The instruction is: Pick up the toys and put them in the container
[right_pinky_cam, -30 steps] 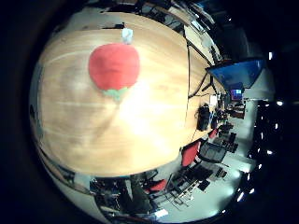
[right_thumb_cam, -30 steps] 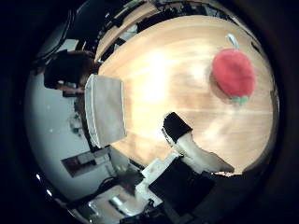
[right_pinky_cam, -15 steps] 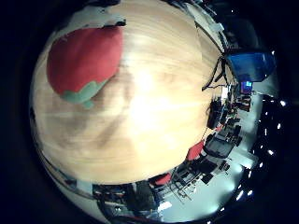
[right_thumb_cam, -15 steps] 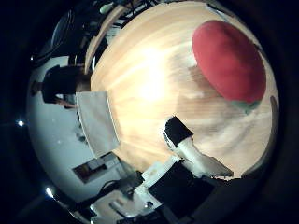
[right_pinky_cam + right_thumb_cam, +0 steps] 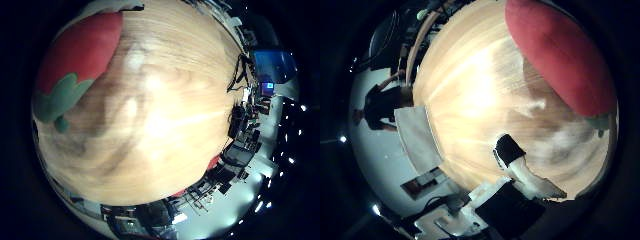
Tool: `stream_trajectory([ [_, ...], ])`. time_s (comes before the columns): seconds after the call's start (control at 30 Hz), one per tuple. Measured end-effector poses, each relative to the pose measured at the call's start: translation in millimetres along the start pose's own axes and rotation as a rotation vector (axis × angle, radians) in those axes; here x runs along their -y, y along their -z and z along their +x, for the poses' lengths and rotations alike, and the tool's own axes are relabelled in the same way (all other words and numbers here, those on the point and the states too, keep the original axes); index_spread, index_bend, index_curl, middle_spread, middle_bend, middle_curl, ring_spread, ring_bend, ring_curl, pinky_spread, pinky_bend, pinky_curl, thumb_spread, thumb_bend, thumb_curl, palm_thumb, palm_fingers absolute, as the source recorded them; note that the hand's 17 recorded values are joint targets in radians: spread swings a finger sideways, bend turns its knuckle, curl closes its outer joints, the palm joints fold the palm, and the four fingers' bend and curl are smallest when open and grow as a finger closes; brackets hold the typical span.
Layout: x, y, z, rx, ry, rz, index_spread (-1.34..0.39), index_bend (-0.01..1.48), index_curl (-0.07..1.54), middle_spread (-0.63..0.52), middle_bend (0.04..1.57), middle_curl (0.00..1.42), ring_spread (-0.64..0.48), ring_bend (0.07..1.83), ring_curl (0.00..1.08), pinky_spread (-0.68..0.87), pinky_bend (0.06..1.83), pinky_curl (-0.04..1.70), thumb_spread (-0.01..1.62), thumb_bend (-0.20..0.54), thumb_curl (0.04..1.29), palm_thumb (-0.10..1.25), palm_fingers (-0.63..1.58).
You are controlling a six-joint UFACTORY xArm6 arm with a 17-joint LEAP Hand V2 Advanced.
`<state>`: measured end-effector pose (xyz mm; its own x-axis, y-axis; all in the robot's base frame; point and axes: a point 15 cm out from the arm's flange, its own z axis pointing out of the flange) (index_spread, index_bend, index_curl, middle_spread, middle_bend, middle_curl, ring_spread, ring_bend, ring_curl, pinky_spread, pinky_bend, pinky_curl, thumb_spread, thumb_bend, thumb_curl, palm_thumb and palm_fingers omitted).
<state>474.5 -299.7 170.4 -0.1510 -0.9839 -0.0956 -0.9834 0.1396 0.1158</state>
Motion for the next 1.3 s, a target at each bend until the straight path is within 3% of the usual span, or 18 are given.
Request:
stream_trajectory([
  [0.13,14,-9,15,-0.002,-0.023,0.010,-0.41,0.16,0.30,-0.05,0.18,0.34,0.01,0.41,0.23,0.31,0.73,0.16,0.97,-0.022,0.30,0.51,0.11],
  [0.27,14,-20,24,0.025,-0.055,0.010,-0.42,0.11,0.27,-0.11,0.20,0.33,-0.11,0.57,0.26,0.17,0.84,0.17,0.99,0.007,0.32,0.61,0.31],
  [0.37,11,-21,31,0.053,-0.085,0.022,-0.44,0.05,0.19,-0.25,0.25,0.35,-0.28,0.87,0.33,-0.17,1.21,0.26,1.01,0.062,0.34,0.78,0.77],
  [0.43,9,-21,33,0.062,-0.094,0.022,-0.46,0.08,0.18,-0.32,0.32,0.39,-0.34,1.00,0.40,-0.29,1.30,0.31,1.02,0.092,0.36,0.87,0.89],
  [0.53,8,-21,34,0.064,-0.097,0.021,-0.49,0.18,0.20,-0.40,0.45,0.45,-0.36,1.09,0.45,-0.39,1.29,0.34,1.02,0.129,0.39,0.99,1.15],
  [0.63,4,-20,38,0.069,-0.107,0.020,-0.52,0.25,0.25,-0.44,0.56,0.51,-0.36,1.09,0.47,-0.43,1.26,0.36,1.02,0.125,0.39,1.05,1.21],
  [0.87,-6,13,29,0.078,-0.094,0.032,-0.54,0.33,0.34,-0.46,0.66,0.57,-0.36,1.12,0.48,-0.47,1.24,0.39,0.99,0.079,0.39,1.10,1.21],
  [1.3,-57,111,-21,0.045,0.019,0.108,-0.55,0.33,0.45,-0.46,0.71,0.62,-0.36,1.16,0.49,-0.47,1.23,0.42,0.95,-0.004,0.40,1.15,1.17],
])
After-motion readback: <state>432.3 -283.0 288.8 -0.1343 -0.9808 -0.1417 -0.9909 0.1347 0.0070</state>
